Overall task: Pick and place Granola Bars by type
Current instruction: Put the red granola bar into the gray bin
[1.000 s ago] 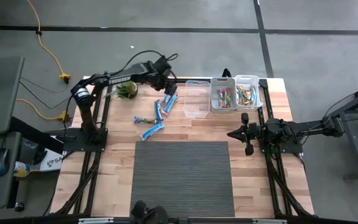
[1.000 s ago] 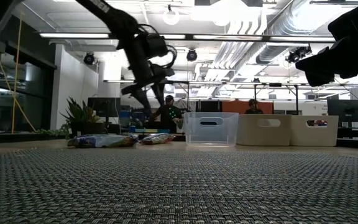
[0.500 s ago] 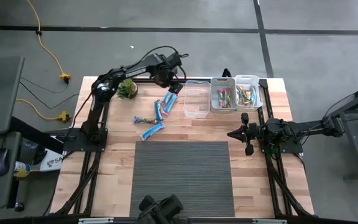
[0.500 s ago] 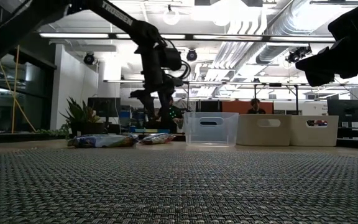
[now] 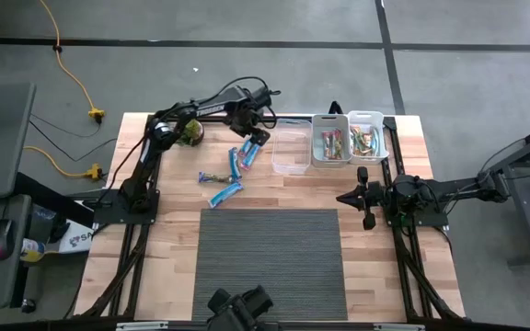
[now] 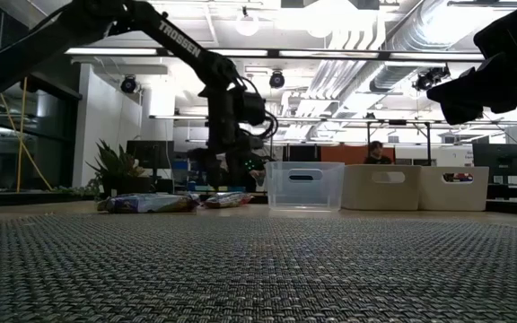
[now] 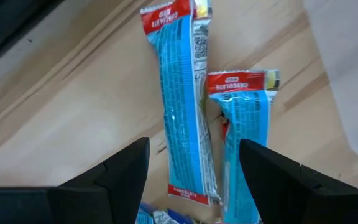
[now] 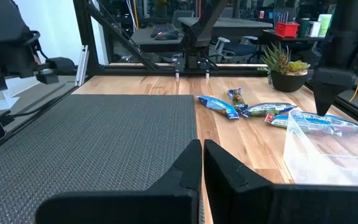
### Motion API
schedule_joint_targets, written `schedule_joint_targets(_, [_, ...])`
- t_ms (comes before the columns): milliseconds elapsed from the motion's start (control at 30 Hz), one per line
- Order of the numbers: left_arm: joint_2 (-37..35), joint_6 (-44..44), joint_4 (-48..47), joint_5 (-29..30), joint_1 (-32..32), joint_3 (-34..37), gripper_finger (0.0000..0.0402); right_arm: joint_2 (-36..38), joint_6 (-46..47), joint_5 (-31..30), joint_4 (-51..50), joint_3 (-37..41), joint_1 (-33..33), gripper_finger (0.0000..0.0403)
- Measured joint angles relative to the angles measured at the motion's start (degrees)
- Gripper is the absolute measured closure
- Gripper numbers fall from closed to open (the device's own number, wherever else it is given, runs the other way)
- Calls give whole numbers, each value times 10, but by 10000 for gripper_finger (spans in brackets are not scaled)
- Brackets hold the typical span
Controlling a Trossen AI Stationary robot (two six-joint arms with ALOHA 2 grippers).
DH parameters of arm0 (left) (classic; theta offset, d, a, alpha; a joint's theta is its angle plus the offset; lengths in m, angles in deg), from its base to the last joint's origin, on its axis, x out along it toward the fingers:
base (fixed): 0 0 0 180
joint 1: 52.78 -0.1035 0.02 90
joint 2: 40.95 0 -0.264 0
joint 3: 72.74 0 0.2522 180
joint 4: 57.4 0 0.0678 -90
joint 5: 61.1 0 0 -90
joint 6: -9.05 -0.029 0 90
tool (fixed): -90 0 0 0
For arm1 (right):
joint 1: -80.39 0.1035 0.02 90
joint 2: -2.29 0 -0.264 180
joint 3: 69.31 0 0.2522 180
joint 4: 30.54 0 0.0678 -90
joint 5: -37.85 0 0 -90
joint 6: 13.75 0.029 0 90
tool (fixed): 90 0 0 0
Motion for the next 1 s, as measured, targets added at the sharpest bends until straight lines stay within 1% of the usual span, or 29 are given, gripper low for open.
schedule_joint_targets(300, [22, 3, -1, -4, 0, 0, 156, 0, 0, 0, 0, 0, 0, 402])
schedule_joint_targets(633, [23, 3, -1, -14, -19, 0, 157, 0, 0, 0, 0, 0, 0, 402])
schedule_joint_targets(1000, [23, 0, 5, -64, -26, 0, 209, 0, 0, 0, 0, 0, 0, 402])
